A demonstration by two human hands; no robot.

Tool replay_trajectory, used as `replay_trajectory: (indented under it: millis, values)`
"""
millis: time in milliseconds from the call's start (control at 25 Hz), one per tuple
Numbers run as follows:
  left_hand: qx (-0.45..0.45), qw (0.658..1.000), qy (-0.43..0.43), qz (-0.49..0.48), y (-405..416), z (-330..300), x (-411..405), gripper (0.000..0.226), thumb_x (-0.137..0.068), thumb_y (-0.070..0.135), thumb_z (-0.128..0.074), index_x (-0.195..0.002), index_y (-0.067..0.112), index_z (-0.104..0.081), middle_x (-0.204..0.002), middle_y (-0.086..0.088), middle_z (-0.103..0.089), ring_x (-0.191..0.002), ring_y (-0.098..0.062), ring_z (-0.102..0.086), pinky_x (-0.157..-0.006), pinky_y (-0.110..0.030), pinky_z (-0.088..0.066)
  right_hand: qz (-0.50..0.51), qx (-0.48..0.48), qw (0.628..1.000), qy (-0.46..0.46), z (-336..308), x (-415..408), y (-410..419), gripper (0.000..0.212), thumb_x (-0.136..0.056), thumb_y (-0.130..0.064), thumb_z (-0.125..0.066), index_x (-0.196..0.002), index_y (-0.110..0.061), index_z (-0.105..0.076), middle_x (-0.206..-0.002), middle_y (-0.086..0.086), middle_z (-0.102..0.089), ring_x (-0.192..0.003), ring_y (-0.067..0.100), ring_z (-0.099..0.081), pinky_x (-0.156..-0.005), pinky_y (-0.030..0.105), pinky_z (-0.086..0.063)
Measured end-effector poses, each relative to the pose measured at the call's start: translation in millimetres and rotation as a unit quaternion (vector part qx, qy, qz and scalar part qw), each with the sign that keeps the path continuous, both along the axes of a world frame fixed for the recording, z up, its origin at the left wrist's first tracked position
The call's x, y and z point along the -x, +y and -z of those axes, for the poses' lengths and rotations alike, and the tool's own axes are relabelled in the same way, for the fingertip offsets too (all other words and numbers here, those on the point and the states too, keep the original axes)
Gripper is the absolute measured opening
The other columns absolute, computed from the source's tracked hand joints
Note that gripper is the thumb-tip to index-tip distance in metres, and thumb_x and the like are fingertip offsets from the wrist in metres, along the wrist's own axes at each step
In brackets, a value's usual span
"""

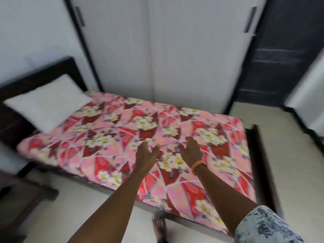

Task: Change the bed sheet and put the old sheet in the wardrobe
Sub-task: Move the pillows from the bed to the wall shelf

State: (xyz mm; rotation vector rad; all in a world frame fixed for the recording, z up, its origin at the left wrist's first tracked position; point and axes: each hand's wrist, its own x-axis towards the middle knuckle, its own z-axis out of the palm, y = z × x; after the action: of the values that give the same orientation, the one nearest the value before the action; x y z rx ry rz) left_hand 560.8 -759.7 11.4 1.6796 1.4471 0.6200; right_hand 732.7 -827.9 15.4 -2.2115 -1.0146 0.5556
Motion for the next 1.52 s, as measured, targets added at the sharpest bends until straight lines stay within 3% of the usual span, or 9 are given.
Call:
replay_trajectory:
  millis: [360, 640, 760, 880, 960, 1120, 1280, 1400, 1520]
  values:
    - [-0.015, 0.974, 0.057, -0.217, 230.7, -43.5, 237.1, 0.071, -0.092, 0.050, -0.059, -0.139, -0.001, -0.043, -0.140, -0.019, -0.050, -0.127, -0.035, -0.049, -0.104, -0.043, -0.041, -0.176, -0.013, 0.973, 0.145, -16.3, 210.4, 329.5, 0.052, -0.090, -0.032, -0.060, -0.132, -0.004, -0.047, -0.128, 0.017, -0.055, -0.115, 0.035, -0.055, -0.097, 0.043, -0.045]
    - [-0.042, 0.959, 0.102, -0.259, 393.2, -38.8, 400.2, 0.071, -0.095, 0.045, -0.056, -0.147, 0.003, -0.033, -0.148, -0.016, -0.040, -0.136, -0.030, -0.040, -0.108, -0.038, -0.033, -0.188, -0.005, 0.953, 0.237, -0.2, 380.3, 512.5, 0.047, -0.093, -0.024, -0.060, -0.131, 0.000, -0.047, -0.126, 0.018, -0.056, -0.115, 0.035, -0.054, -0.087, 0.033, -0.041]
    - [-0.050, 0.955, 0.115, -0.268, 464.2, -34.9, 469.1, 0.059, -0.093, 0.044, -0.058, -0.136, 0.006, -0.047, -0.132, -0.015, -0.055, -0.121, -0.030, -0.053, -0.095, -0.035, -0.042, -0.161, 0.014, 0.952, 0.258, 18.6, 443.4, 578.5, 0.029, -0.091, -0.024, -0.062, -0.101, 0.003, -0.059, -0.099, 0.019, -0.062, -0.090, 0.031, -0.057, -0.076, 0.033, -0.037]
    - [-0.009, 0.961, 0.112, -0.255, 528.1, -31.7, 539.9, 0.055, -0.092, 0.042, -0.060, -0.132, 0.006, -0.049, -0.128, -0.015, -0.056, -0.118, -0.033, -0.055, -0.095, -0.039, -0.046, -0.153, 0.040, 0.955, 0.252, 37.6, 507.3, 640.2, 0.034, -0.086, -0.031, -0.062, -0.070, -0.004, -0.050, -0.070, 0.012, -0.049, -0.069, 0.023, -0.045, -0.067, 0.037, -0.037]
    - [-0.003, 0.961, 0.130, -0.244, 573.1, -33.9, 577.8, 0.060, -0.092, 0.042, -0.059, -0.136, 0.004, -0.044, -0.134, -0.017, -0.050, -0.123, -0.036, -0.050, -0.099, -0.044, -0.044, -0.138, 0.056, 0.950, 0.274, 46.9, 539.8, 683.2, 0.044, -0.076, -0.047, -0.061, -0.082, -0.003, -0.055, -0.083, 0.013, -0.053, -0.076, 0.024, -0.050, -0.069, 0.038, -0.045]
    - [0.007, 0.967, 0.148, -0.209, 670.8, -29.8, 625.7, 0.063, -0.093, 0.040, -0.056, -0.143, 0.005, -0.037, -0.141, -0.016, -0.043, -0.129, -0.035, -0.043, -0.103, -0.045, -0.041, -0.069, 0.081, 0.928, 0.358, 63.7, 594.0, 766.5, 0.035, -0.092, -0.034, -0.058, -0.107, -0.003, -0.056, -0.097, 0.018, -0.059, -0.085, 0.031, -0.057, -0.054, 0.031, -0.048]
    - [0.025, 0.973, 0.175, -0.151, 772.4, -1.1, 640.7, 0.067, -0.096, 0.040, -0.054, -0.149, 0.008, -0.030, -0.146, -0.015, -0.040, -0.133, -0.034, -0.038, -0.106, -0.045, -0.039, -0.058, 0.130, 0.910, 0.389, 114.5, 628.5, 852.0, 0.033, -0.091, -0.040, -0.056, -0.091, -0.007, -0.058, -0.075, 0.008, -0.057, -0.072, 0.025, -0.055, -0.069, 0.039, -0.052]
    - [0.015, 0.958, 0.267, -0.102, 847.3, 34.2, 645.5, 0.070, -0.098, 0.038, -0.052, -0.155, 0.013, -0.018, -0.152, -0.011, -0.032, -0.139, -0.033, -0.031, -0.107, -0.045, -0.038, -0.005, 0.139, 0.890, 0.434, 170.5, 650.0, 924.9, 0.053, -0.087, -0.059, -0.052, -0.074, -0.008, -0.054, -0.052, 0.003, -0.046, -0.052, 0.021, -0.046, -0.056, 0.031, -0.041]
    - [-0.022, 0.913, 0.406, -0.028, 930.1, 74.3, 652.0, 0.076, -0.099, 0.043, -0.049, -0.157, 0.017, -0.008, -0.161, -0.011, -0.019, -0.147, -0.034, -0.018, -0.116, -0.044, -0.028, 0.065, 0.162, 0.857, 0.485, 227.9, 663.7, 992.2, 0.059, -0.088, -0.065, -0.050, -0.096, -0.007, -0.053, -0.077, 0.007, -0.051, -0.066, 0.022, -0.046, -0.065, 0.035, -0.042]
